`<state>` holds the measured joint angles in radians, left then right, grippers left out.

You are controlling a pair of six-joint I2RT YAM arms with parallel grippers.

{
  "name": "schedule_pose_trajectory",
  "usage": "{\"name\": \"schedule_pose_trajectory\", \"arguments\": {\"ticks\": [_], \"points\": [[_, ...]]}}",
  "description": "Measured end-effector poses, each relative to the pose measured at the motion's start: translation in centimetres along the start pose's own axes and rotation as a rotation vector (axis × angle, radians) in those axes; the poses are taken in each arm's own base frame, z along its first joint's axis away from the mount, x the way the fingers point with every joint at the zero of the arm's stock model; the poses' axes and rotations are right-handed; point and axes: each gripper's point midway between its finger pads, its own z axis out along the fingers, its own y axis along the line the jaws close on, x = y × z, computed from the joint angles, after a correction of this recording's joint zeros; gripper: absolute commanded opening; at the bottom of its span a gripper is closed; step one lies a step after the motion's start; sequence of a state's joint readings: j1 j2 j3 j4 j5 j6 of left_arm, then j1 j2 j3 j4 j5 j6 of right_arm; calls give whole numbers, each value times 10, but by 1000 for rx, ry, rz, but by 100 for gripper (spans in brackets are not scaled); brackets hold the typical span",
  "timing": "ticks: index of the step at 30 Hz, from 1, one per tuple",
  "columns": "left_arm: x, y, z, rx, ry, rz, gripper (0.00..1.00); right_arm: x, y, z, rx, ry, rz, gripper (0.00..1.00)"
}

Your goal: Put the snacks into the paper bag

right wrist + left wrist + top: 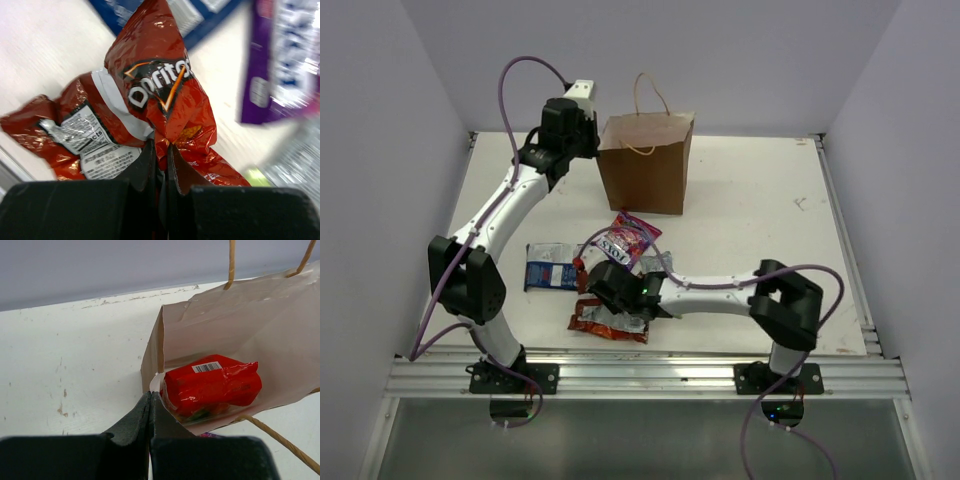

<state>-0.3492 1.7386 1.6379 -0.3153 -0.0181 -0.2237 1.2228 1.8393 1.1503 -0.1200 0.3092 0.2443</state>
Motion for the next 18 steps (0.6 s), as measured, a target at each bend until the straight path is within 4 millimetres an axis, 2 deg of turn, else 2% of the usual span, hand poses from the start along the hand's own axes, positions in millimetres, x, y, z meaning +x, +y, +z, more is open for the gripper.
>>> {"name": "schedule_pose_trajectory", "arguments": {"ticks": [2,4,5,9,11,12,13,15,17,18], "points": [[0,1,0,-1,0,0,0,-11,-19,-32,59,-5,-14,0],[0,1,0,-1,0,0,0,-41,-38,-74,111,-60,-23,0],[0,0,0,2,1,0,0,-63,-47,-97,136,-108,-21,0],[0,0,0,2,1,0,0,-171,-83,-202,222,-420,43,0],[0,0,0,3,1,0,0,-212,-110,-254,279,-578,80,0],[0,0,0,3,1,-1,0,-226,-127,-276,316,-642,99,0],[0,0,0,4,2,-1,0,-237,-147,-293,360,-693,119,0],[0,0,0,6,2,-2,0,-254,-189,-311,460,-760,155,0],[0,-2,0,14,3,-5,0,-269,-234,-319,570,-796,183,0],[0,-3,0,21,3,-7,0,-276,-248,-317,603,-802,185,0]]}}
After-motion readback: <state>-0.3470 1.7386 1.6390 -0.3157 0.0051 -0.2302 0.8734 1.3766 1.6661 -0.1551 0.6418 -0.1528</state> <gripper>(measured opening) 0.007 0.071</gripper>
